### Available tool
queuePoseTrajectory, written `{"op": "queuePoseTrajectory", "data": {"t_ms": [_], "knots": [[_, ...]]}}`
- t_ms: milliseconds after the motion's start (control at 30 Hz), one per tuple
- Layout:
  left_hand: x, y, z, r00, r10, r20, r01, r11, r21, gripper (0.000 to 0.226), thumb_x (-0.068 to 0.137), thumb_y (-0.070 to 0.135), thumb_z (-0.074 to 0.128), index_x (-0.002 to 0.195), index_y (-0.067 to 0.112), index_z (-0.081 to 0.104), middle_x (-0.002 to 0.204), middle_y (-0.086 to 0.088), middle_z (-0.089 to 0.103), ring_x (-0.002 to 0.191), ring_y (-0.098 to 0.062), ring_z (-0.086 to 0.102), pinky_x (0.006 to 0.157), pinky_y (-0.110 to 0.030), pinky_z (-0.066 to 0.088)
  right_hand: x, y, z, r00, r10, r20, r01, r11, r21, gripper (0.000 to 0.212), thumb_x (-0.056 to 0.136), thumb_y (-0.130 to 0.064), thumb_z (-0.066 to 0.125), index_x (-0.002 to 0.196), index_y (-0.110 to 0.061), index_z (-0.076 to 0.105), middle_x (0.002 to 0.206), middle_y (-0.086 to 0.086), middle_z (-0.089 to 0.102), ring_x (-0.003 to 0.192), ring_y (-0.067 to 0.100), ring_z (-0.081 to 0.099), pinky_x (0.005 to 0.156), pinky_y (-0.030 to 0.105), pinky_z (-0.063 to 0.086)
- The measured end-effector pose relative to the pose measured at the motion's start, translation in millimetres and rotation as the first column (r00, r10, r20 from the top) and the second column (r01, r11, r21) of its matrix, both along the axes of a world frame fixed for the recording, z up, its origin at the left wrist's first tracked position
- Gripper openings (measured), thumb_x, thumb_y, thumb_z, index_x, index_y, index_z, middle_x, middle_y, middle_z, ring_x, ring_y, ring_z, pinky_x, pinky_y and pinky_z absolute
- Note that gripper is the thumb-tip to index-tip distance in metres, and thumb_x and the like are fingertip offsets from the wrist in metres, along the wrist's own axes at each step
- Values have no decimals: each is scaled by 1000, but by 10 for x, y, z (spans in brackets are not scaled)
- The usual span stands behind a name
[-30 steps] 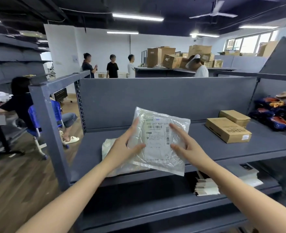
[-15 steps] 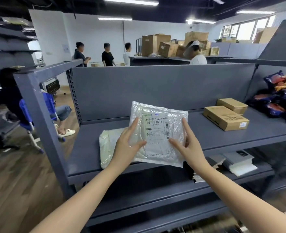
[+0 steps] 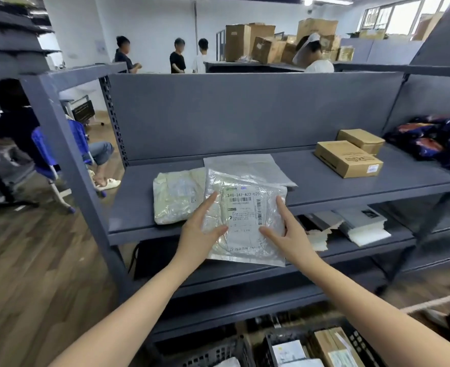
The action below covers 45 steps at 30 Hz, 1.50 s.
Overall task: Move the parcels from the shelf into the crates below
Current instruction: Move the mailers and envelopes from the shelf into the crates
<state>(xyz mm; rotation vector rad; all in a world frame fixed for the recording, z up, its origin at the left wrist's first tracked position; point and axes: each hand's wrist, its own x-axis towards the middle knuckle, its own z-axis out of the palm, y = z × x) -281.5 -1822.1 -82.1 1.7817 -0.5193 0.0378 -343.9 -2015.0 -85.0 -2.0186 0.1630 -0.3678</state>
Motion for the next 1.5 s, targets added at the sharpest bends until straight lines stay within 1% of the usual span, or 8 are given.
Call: {"op": "queuePoseTrajectory", "data": {"t_ms": [200,300,400,800,967,1100,1200,1500], "knots": [[-500,100,-426,1000,10,-12,-5,942,336,72,88,32,64,143,48,20,127,18,43,121,-1,40,97,-19,32,-495,-49,-380,991,68,-114,-71,997,-26,82,87,-19,66,150,-29,14,146,-23,21,139,1,22,108,15,18],[-726,174,-668,1000,11,7,-13,807,591,71,93,44,51,142,55,1,105,7,48,97,-13,53,79,-27,44,-679,-21,-641,967,127,-219,-169,968,-185,85,88,-23,65,151,-28,8,151,-13,26,138,10,32,109,21,25],[-873,258,-1013,1000,-4,22,-14,662,749,71,94,49,45,145,50,-5,109,0,52,100,-20,56,83,-36,49,-774,18,-992,917,134,-375,-274,896,-350,90,88,-30,64,150,-34,-1,140,5,48,119,20,51,98,33,42],[-650,304,-3453,955,-35,-294,277,463,842,92,88,44,60,144,49,-13,113,-9,57,99,-24,58,83,-35,49,-465,27,-3475,718,130,-684,-473,812,-343,95,86,-37,65,149,-38,-7,124,12,56,107,26,59,83,33,46],[-645,363,-4989,911,2,-412,342,557,757,99,81,37,71,145,50,-4,114,-6,54,102,-20,56,80,-23,42,-345,47,-4869,662,116,-740,-507,797,-328,96,85,-41,66,149,-39,-6,113,8,61,99,23,61,69,28,41],[-671,407,-6219,875,47,-483,359,607,709,102,79,34,74,147,46,0,120,-7,55,111,-20,53,89,-22,42,-282,155,-5968,635,89,-768,-573,722,-389,97,85,-44,64,149,-36,-7,108,9,58,101,27,61,78,33,47],[-658,431,-6953,874,69,-480,327,647,689,100,79,29,74,146,46,2,117,-9,56,109,-21,54,87,-21,42,-224,275,-6665,631,95,-770,-622,654,-430,96,86,-45,62,150,-33,-9,125,13,54,106,29,60,83,34,48],[-571,457,-8107,881,102,-463,255,721,644,104,75,27,79,150,36,8,146,-2,43,133,-20,42,103,-28,39,-69,294,-7724,624,76,-778,-604,678,-419,96,86,-36,66,151,-29,-5,127,13,52,106,27,60,88,39,51]]}}
